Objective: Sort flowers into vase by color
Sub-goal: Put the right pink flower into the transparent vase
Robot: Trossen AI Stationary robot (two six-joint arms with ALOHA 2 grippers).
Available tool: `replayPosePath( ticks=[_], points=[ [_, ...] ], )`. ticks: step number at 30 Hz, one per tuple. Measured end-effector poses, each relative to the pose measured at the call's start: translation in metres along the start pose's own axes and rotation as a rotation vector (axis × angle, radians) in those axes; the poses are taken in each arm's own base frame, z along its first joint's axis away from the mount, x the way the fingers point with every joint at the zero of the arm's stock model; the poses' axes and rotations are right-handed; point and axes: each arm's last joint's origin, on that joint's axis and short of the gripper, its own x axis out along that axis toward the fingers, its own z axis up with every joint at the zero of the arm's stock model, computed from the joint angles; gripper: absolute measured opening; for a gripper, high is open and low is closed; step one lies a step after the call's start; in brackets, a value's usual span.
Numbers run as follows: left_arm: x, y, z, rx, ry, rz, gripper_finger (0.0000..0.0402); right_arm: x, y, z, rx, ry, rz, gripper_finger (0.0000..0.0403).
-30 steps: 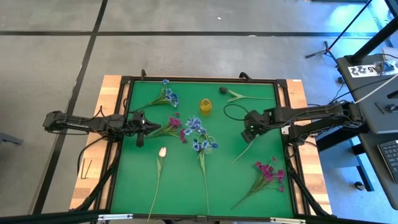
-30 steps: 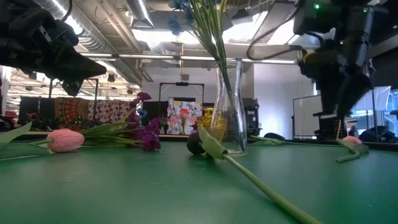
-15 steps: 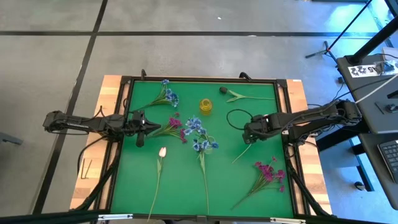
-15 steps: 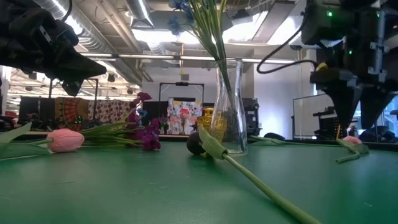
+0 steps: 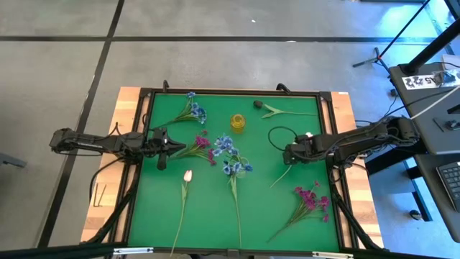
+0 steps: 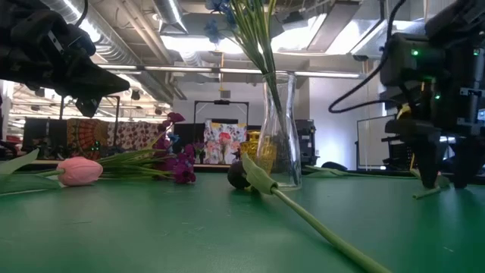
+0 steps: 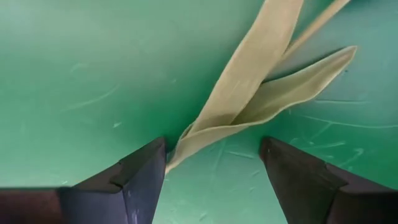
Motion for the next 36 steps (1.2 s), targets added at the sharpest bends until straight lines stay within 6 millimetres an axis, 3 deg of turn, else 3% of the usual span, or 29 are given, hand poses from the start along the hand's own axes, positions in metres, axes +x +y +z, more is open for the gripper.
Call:
replayPosePath(
  ticks=[7,18,24,27,36],
  points=[
    [0.0,0.0,0.0,-0.001,-0.001,-0.001,0.0,0.003,-0.003,0.011,-0.018,-0.011,-0.005,0.0244],
    [0.0,0.0,0.0,-0.002,-0.002,-0.001,0.0,0.004,-0.001,0.014,-0.101,-0.033,0.012,0.0076],
    [0.0,0.0,0.0,-0.002,-0.002,-0.001,0.0,0.0,0.0,0.015,-0.115,-0.044,0.042,0.0014],
    [0.0,0.0,0.0,-0.002,-0.002,-0.001,0.0,-0.008,0.004,0.017,-0.109,-0.074,0.082,0.0007],
    [0.0,0.0,0.0,-0.011,-0.003,-0.002,0.0,-0.065,0.021,0.031,-0.111,-0.297,0.352,0.0009]
  ],
)
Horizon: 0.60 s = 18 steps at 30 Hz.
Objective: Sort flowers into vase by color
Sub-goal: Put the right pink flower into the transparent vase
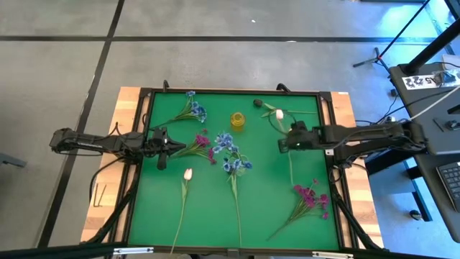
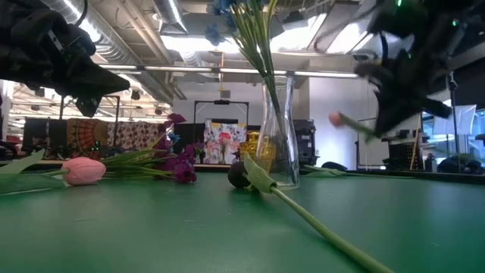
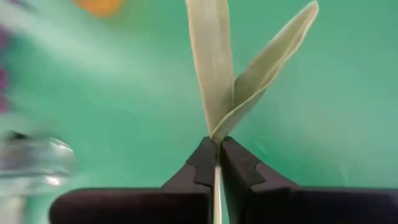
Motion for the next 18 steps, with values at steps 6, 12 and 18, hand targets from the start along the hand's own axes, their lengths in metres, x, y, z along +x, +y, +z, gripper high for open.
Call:
replayPosePath(
  ticks=[6,12,18],
  points=[
    [0.0,0.0,0.0,-0.016,-0.005,-0.002,0.0,-0.03,0.019,0.018,-0.11,-0.272,0.236,0.0007],
    [0.0,0.0,0.0,-0.016,-0.005,-0.003,0.0,-0.052,0.045,0.021,-0.276,-0.493,0.466,0.0003],
    [0.0,-0.002,0.004,-0.025,-0.041,-0.018,0.0,-0.058,0.061,0.016,-0.396,-0.583,0.562,0.0005]
  ],
)
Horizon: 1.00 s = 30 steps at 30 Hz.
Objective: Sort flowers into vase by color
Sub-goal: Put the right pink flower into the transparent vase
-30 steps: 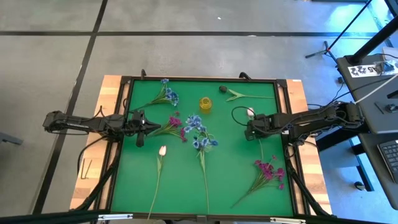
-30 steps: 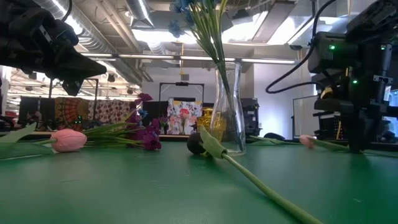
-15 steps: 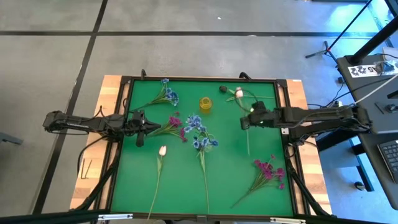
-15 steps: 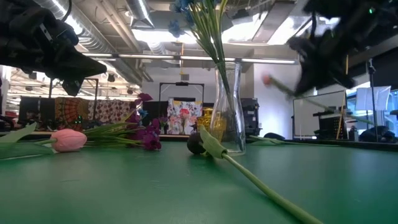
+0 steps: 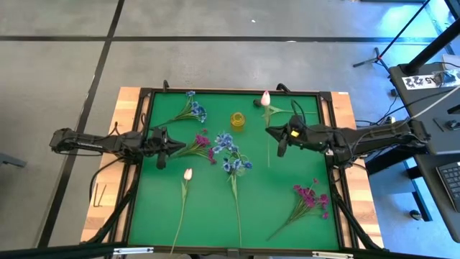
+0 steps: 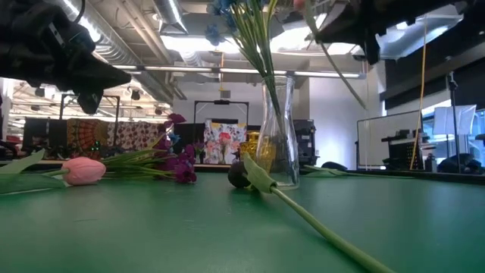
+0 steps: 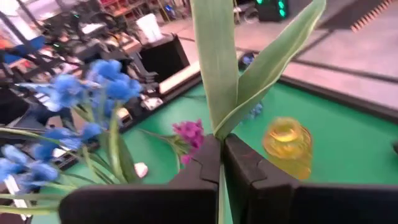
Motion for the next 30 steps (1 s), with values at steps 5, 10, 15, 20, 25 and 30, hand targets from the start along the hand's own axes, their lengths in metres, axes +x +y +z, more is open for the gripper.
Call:
replayPosePath(
  ticks=[5,10,15,20,25,30],
  points=[
    [0.0,-0.002,0.004,-0.008,-0.036,-0.016,0.0,0.003,0.006,0.005,-0.021,-0.064,0.042,0.0006],
    [0.0,-0.002,0.005,-0.013,-0.056,-0.021,0.0,0.003,0.01,0.013,-0.048,-0.142,0.095,0.0006],
    [0.0,-0.003,0.008,-0.02,-0.084,-0.017,0.0,0.001,0.015,0.022,-0.075,-0.222,0.165,0.0006],
    [0.0,-0.003,0.009,-0.021,-0.092,-0.021,0.0,0.0,0.017,0.024,-0.09,-0.241,0.211,0.0007],
    [0.0,-0.003,0.008,-0.022,-0.091,-0.02,0.0,0.0,0.018,0.024,-0.093,-0.238,0.22,0.0007],
    [0.0,-0.003,0.009,-0.025,-0.101,-0.015,0.0,-0.001,0.018,0.025,-0.099,-0.253,0.225,0.0007]
  ],
)
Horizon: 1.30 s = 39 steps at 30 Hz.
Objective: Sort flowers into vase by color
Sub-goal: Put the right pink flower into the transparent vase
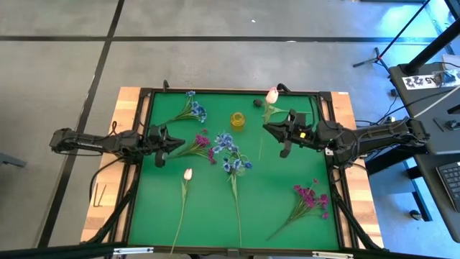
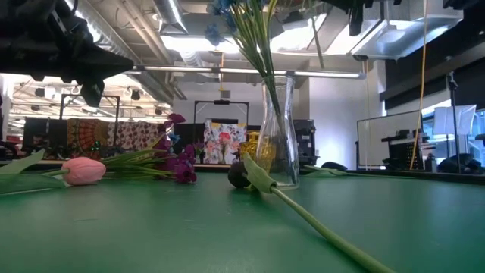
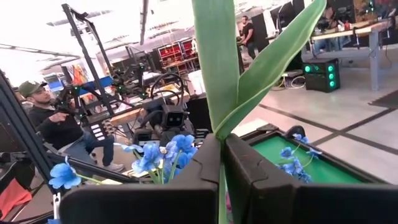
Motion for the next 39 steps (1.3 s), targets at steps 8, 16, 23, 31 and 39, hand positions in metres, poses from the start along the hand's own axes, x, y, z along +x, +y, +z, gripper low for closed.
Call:
replayPosePath(
  ticks=[8,16,23,31,39],
  points=[
    [0.0,-0.001,0.002,0.002,-0.02,-0.006,0.0,0.0,0.003,0.006,-0.007,-0.053,0.058,0.0007],
    [-0.001,-0.006,0.019,0.039,-0.074,0.022,0.0,0.0,0.003,0.008,-0.001,-0.076,0.071,0.0007],
    [-0.004,-0.012,0.044,0.11,-0.083,0.059,0.0,0.011,0.004,-0.005,-0.016,-0.033,0.061,0.0007],
    [-0.005,-0.01,0.05,0.142,-0.041,0.119,0.0003,0.02,0.009,-0.008,-0.063,-0.092,0.124,0.0007],
    [-0.004,-0.012,0.049,0.142,-0.014,0.066,0.0066,0.021,0.01,-0.007,-0.121,-0.115,0.136,0.0007]
  ],
)
